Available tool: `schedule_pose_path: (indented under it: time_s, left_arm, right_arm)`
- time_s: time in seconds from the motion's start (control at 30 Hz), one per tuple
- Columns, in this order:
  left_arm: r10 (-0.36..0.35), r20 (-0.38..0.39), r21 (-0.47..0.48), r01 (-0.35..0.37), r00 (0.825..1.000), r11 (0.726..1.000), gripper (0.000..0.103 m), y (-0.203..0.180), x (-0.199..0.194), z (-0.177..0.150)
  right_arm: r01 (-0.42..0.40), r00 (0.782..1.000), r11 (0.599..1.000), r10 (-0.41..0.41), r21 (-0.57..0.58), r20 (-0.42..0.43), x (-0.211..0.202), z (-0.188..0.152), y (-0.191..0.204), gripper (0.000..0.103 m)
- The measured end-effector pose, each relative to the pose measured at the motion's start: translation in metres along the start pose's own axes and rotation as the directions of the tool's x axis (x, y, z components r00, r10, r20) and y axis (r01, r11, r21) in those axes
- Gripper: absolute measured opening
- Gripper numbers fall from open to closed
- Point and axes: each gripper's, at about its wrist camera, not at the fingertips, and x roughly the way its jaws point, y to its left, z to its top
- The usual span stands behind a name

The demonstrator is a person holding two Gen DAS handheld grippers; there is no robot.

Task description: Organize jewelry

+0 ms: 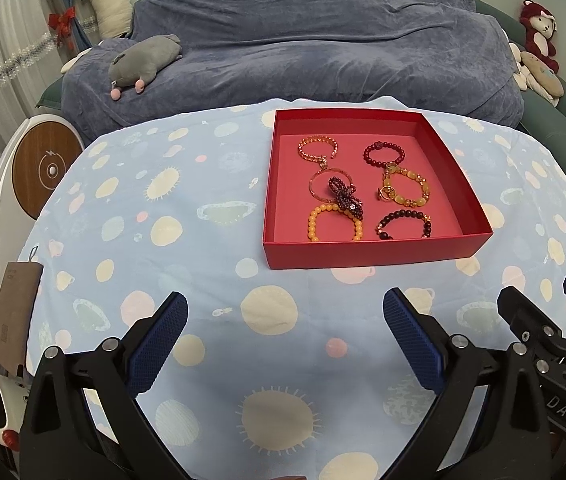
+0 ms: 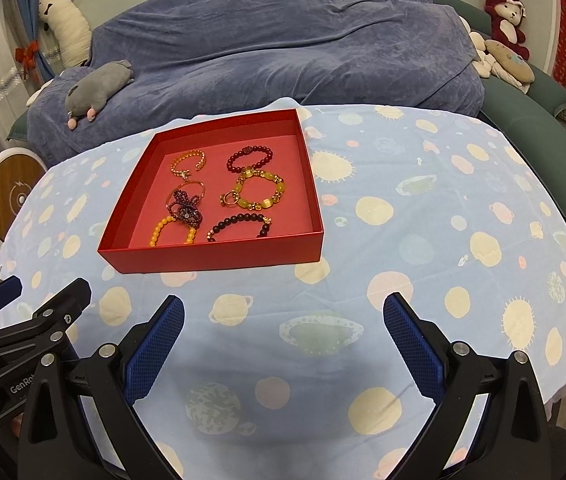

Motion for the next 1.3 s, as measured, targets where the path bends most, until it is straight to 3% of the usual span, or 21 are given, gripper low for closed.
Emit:
schedule_pose_path:
  time_s: [0.47, 1.3]
  left_arm:
    - [0.006, -0.004, -0.051, -0.006, 1.0, 0.999, 0.094, 0.0066, 0.0024, 0.0033]
    - [-0.003, -0.021, -0.023, 0.003, 1.0, 1.0, 0.093, 0.0029, 0.0068, -0.0007]
  right_arm:
    - [0.003, 1.0, 1.0, -0.003, -0.012, 0.002, 0.0, 0.0006, 0.0016, 0.096]
    - [0.012, 1.0, 1.0, -0.012, -0.014, -0.008, 0.0032, -0.005, 0.0018, 0.096]
